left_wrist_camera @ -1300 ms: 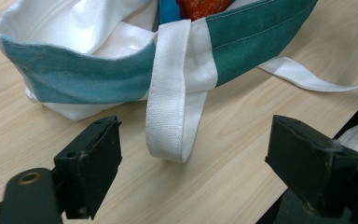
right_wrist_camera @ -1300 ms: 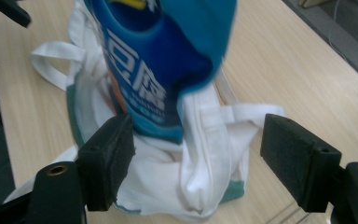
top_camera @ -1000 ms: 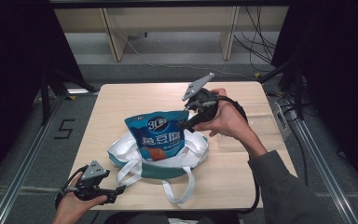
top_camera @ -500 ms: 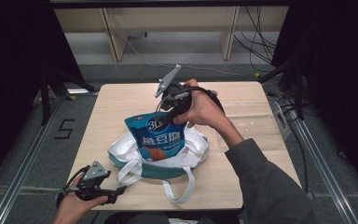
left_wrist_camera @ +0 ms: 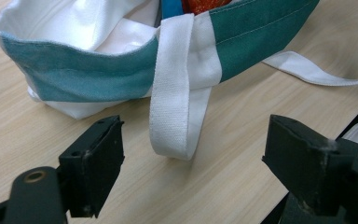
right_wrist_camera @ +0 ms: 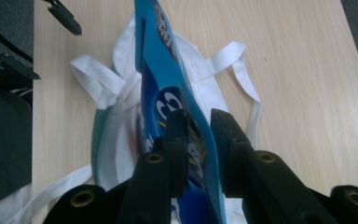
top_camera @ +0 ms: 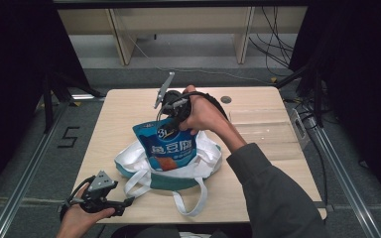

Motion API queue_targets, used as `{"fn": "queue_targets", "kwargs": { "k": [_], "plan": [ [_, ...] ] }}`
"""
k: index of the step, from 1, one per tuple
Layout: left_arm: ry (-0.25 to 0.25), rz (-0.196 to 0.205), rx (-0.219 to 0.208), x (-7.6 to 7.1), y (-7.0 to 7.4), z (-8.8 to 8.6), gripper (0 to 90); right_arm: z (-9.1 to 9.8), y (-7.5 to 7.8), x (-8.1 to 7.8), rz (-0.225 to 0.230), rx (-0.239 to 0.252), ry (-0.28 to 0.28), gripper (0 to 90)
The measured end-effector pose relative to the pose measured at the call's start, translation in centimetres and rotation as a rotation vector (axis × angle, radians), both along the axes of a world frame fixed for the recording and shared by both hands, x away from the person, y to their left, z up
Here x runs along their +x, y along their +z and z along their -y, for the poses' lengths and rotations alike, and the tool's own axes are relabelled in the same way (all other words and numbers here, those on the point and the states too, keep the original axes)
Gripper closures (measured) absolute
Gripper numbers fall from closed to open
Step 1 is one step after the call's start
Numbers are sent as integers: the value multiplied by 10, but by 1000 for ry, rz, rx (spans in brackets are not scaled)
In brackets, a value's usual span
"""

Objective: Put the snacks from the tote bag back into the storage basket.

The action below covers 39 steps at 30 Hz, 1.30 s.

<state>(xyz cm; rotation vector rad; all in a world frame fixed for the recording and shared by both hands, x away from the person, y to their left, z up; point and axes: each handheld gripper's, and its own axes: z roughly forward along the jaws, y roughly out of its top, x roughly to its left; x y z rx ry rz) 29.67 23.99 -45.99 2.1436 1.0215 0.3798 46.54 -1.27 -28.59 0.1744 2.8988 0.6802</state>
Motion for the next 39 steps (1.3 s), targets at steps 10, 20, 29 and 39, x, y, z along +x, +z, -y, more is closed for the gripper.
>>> {"fn": "queue_targets", "kwargs": {
  "k": [10,20,29,39],
  "plan": [
    [-2,-2,-4,1,-1,-1,194,-6,-2,-1,28,-102,54,900],
    [9,0,-8,1,-1,-2,199,-13,10,-9,93,-163,70,900],
    [11,3,-4,2,-1,-4,204,-11,58,-18,168,-141,89,900],
    [-45,22,74,7,0,-10,191,12,98,-28,215,-141,24,900]
  ]
}}
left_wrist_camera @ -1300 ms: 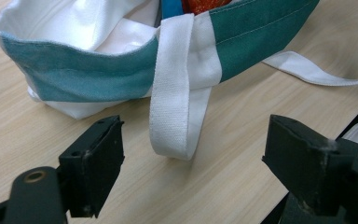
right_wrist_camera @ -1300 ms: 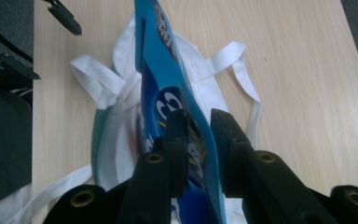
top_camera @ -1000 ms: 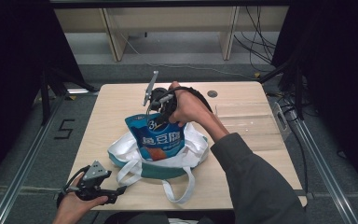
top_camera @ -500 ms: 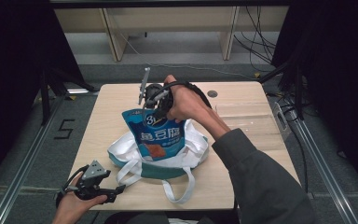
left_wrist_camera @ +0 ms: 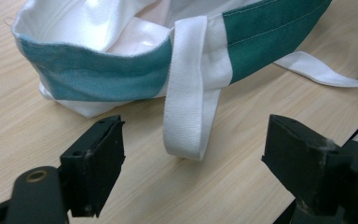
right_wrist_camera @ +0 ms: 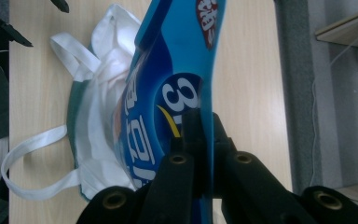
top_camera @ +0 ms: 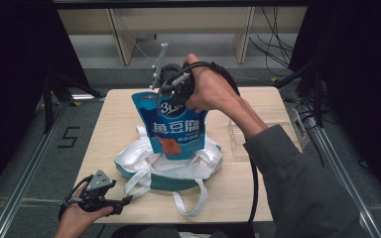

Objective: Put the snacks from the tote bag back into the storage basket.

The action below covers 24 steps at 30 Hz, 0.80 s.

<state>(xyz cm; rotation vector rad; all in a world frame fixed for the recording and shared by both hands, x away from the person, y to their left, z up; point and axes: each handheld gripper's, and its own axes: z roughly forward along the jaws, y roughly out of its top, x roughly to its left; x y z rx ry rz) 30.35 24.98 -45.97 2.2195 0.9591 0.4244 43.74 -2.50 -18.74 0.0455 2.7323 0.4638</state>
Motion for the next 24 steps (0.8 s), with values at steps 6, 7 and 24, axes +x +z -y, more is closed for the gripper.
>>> {"fn": "queue_targets", "kwargs": {
  "k": [6,7,24],
  "plan": [
    [19,40,-14,3,0,-2,187,20,23,-1,32,-4,-27,900],
    [35,33,-28,2,-1,-1,186,24,25,0,45,-6,-34,900],
    [56,25,-47,2,0,-3,182,106,27,18,55,-10,-174,900]
  ]
}}
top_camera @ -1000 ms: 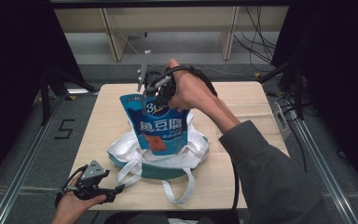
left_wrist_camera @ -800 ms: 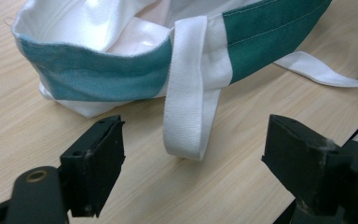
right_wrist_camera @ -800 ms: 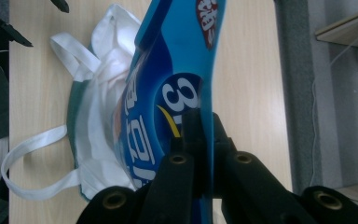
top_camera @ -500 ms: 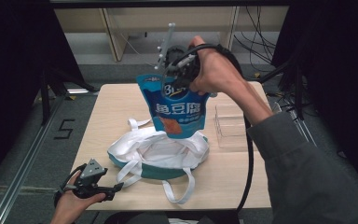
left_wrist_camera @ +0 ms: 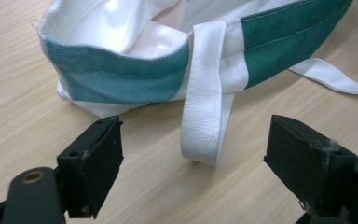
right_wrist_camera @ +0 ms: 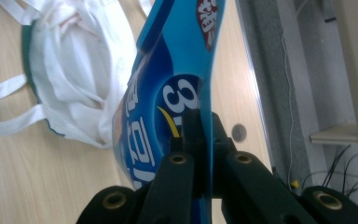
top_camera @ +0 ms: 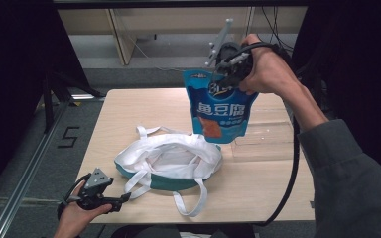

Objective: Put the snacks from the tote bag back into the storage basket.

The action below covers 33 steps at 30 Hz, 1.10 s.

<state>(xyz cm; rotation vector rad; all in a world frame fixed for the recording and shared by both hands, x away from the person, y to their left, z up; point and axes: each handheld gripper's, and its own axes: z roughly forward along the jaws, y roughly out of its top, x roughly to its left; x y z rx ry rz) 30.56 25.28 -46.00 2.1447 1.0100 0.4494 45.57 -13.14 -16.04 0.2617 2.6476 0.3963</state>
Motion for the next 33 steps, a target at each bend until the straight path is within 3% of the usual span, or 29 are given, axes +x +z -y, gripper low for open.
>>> {"fn": "queue_targets", "kwargs": {
  "k": [3,5,7,8,10,12,16,18,20,21,22,24,25,26,28,29,31,32,33],
  "plan": [
    [-3,14,0,2,0,0,182,14,0,4,-2,12,-14,900],
    [14,-3,-22,0,-1,2,182,23,0,8,5,8,-28,900],
    [11,-8,-17,0,-1,2,182,32,0,12,9,4,-53,900],
    [-9,-12,12,1,1,-1,182,37,-1,13,2,3,-64,900],
    [28,-21,-27,0,-1,2,182,47,-3,18,9,10,-63,900],
    [29,-8,-19,0,-1,1,182,57,-5,19,-6,26,-105,900],
    [33,-22,-20,1,-1,0,182,74,-8,25,4,20,-106,900],
    [15,-16,2,3,0,-2,182,81,-11,27,7,15,-123,900],
    [51,-19,-33,3,-1,0,181,89,-13,30,-3,22,-145,900],
    [50,-18,-29,3,-1,0,182,92,-15,32,1,23,-145,900],
    [15,-13,6,4,1,-3,182,95,-17,33,-3,22,-155,900],
    [41,-6,-38,4,-1,0,181,101,-20,36,-7,28,-165,900],
    [34,-9,-28,4,-1,-1,182,104,-22,38,-9,29,-159,900],
    [32,-12,-24,4,-1,-1,181,105,-25,38,-10,37,-197,900],
    [41,-9,-36,4,-1,-1,181,111,-28,43,-9,35,-170,900],
    [26,-15,-13,4,0,-3,181,113,-30,44,-10,38,-178,900],
    [30,-17,-17,4,0,-3,181,117,-33,46,-8,43,-176,900],
    [23,-22,-7,5,0,-3,181,119,-35,45,-12,55,-205,900],
    [27,-25,-10,5,0,-3,181,120,-37,47,-6,53,-182,900]
  ]
}}
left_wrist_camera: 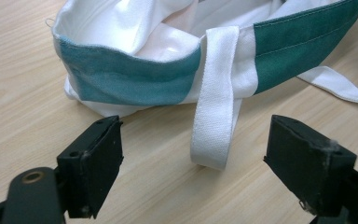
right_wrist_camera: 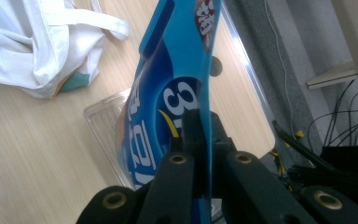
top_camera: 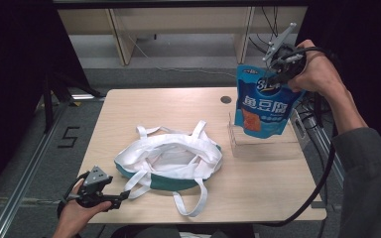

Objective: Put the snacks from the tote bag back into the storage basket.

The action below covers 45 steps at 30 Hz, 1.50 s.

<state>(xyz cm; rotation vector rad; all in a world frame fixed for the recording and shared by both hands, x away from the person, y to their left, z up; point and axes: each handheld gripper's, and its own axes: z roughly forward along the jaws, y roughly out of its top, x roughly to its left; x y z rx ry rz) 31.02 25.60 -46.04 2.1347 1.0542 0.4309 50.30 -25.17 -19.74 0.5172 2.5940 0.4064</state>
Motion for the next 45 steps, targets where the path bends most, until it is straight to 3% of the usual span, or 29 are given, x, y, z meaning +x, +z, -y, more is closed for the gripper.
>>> {"fn": "queue_targets", "kwargs": {
  "k": [5,6,7,8,10,12,15,17,19,20,24,25,26,28,32,33,36,38,43,45],
  "plan": [
    [34,-7,-46,0,-3,3,181,6,-10,3,-12,11,-5,900],
    [40,-9,-47,0,-3,3,181,6,-12,3,-16,12,-6,900],
    [21,-10,-15,0,-1,1,181,7,-14,3,-14,14,-9,900],
    [16,7,-16,0,-2,1,181,8,-17,4,-24,21,-15,900],
    [19,3,-16,0,-2,1,181,9,-21,4,-26,19,7,900],
    [16,5,-16,0,-2,1,181,10,-26,4,-31,20,-4,900],
    [28,-13,-29,0,-2,2,182,10,-34,4,-49,24,5,900],
    [17,7,-17,0,-2,1,181,10,-39,4,-55,28,13,900],
    [7,0,-3,1,-2,0,181,9,-45,2,-76,38,-4,900],
    [15,2,-15,1,-2,1,181,8,-47,4,-72,32,28,900],
    [3,-13,2,1,-1,0,181,5,-57,3,-92,38,32,900],
    [16,4,-19,2,-2,2,181,4,-59,4,-90,37,42,900],
    [6,13,-12,3,-2,1,181,4,-61,3,-98,43,38,900],
    [36,-15,-44,0,-4,4,181,4,-66,4,-102,48,39,900],
    [-7,-10,1,1,-2,0,181,6,-74,4,-111,58,39,900],
    [28,-14,-40,1,-4,3,181,8,-75,5,-109,68,39,900],
    [37,-19,-44,0,-4,5,181,13,-77,3,-108,89,14,900],
    [2,-23,2,1,-2,2,181,17,-76,3,-87,112,18,876],
    [3,-17,0,2,-2,2,181,20,-66,-1,-23,199,-67,675],
    [13,-28,-10,1,-2,2,181,18,-65,-3,31,275,-132,559]
  ]
}}
